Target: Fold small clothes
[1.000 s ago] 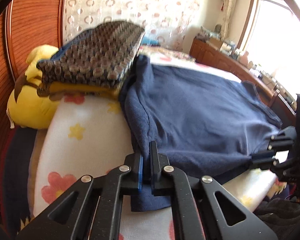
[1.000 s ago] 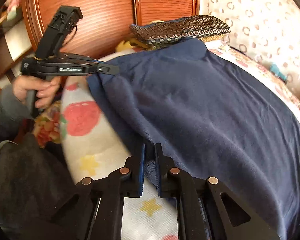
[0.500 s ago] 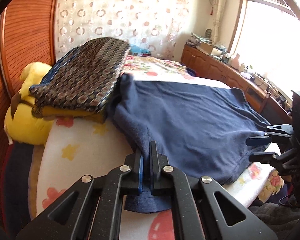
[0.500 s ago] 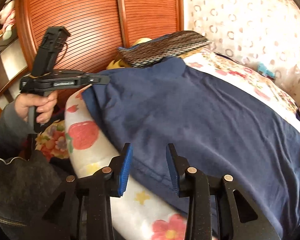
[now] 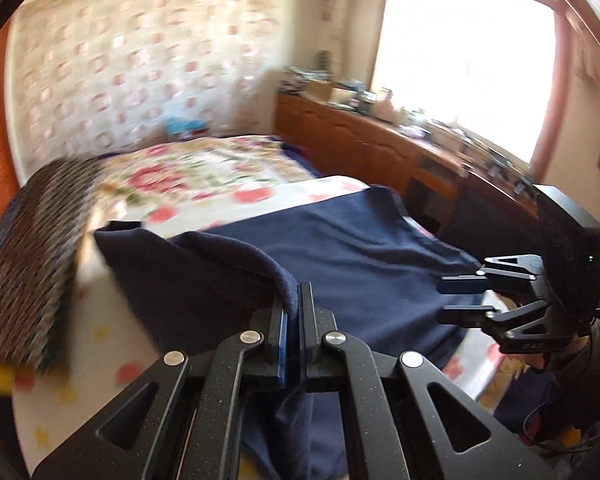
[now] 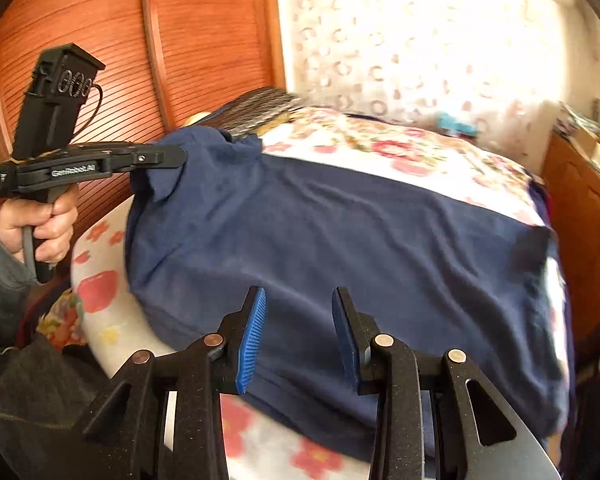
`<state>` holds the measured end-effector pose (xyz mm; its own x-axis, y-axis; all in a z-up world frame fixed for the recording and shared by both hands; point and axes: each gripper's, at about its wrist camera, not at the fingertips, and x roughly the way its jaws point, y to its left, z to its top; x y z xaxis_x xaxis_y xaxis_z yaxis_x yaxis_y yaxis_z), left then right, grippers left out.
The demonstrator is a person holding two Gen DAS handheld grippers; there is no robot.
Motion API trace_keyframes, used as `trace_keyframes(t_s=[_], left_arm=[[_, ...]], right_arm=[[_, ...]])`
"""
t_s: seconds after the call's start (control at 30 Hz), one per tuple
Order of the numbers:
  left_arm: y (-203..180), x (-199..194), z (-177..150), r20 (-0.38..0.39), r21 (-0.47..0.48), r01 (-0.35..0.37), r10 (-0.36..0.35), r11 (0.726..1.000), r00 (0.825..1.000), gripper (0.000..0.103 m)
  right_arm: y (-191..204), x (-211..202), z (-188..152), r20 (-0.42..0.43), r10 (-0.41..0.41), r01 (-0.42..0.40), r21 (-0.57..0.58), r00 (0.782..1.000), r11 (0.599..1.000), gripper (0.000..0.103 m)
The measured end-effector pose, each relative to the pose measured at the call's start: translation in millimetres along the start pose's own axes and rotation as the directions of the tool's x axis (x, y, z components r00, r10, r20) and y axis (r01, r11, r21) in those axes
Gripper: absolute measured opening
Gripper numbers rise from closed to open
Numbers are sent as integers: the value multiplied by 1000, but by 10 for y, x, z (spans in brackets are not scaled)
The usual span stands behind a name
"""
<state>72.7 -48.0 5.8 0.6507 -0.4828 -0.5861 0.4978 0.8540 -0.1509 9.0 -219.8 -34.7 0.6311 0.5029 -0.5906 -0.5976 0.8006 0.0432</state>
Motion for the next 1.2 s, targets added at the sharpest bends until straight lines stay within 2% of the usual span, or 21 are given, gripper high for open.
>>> trace_keyframes(t_s=[0.17, 0.37, 0.43, 0.47, 0.5, 0.53, 0.6, 0.67, 0.9, 1.03, 1.2], left_arm=[[-569, 345, 448, -18, 96, 97, -96, 991, 995, 4], [-1123, 562, 756, -34, 145, 201, -198, 969, 980, 4], [-1211, 692, 781, -79, 141, 224, -215, 964, 973, 12], [-1210, 710, 764, -86, 141, 227, -217, 964, 972, 26], [-1190, 705, 747, -82, 145, 221, -211, 964, 974, 39], [-1177, 700, 729, -76, 149, 213, -204, 966, 976, 43], [-1063, 678, 695, -77, 132, 195, -186, 972, 980, 61], [-973, 682, 685, -71, 118, 163, -156, 979, 985, 71], [-358, 592, 549, -56, 82, 1, 4, 997, 998, 75], [-17, 656, 473, -64, 55, -56, 59, 997, 996, 75], [303, 799, 399, -84, 23, -97, 99, 995, 992, 75]], right_arm=[[-398, -338, -185, 33, -96, 93, 79, 995, 992, 36], [-752, -735, -403, 59, -198, 186, 164, 978, 969, 36], [-765, -774, -421, 62, -215, 201, 177, 975, 963, 36], [-775, -796, -442, 62, -220, 206, 187, 973, 961, 36], [-810, -808, -474, 60, -225, 209, 197, 972, 958, 36], [-791, -791, -452, 57, -229, 213, 203, 972, 956, 36], [-778, -758, -462, 50, -236, 221, 208, 970, 953, 36], [-727, -676, -431, 42, -236, 222, 209, 971, 952, 36], [-780, -395, -144, 11, -205, 200, 187, 979, 962, 36], [-893, -132, 39, -16, -186, 186, 162, 982, 969, 36], [-1143, 172, 462, -38, -172, 176, 148, 984, 973, 36]])
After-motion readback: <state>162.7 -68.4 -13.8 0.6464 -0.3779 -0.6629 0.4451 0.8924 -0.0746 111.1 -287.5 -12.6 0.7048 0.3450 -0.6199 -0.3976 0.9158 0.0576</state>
